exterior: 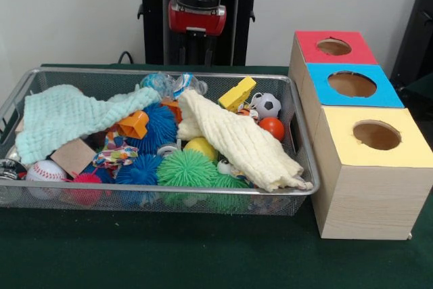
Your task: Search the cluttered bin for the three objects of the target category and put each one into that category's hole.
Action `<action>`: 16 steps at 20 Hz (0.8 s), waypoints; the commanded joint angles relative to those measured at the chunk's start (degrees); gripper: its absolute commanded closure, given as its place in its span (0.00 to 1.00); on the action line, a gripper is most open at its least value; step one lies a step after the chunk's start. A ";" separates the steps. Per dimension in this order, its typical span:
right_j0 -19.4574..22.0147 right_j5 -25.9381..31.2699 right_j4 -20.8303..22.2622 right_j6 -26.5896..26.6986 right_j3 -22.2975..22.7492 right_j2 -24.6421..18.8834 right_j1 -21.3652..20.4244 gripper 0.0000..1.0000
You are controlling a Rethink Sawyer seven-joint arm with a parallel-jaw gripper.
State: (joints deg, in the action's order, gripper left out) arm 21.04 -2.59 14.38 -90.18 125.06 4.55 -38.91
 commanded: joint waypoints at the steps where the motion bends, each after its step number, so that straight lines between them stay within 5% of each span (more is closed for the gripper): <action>1: 0.45 -4.47 -1.53 -9.54 -8.58 -4.59 2.98 0.00; 16: 1.20 -1.57 -2.27 -9.26 -10.01 -6.07 1.85 0.00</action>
State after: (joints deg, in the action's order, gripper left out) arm 21.04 -2.69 14.38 -90.18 123.05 4.45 -38.09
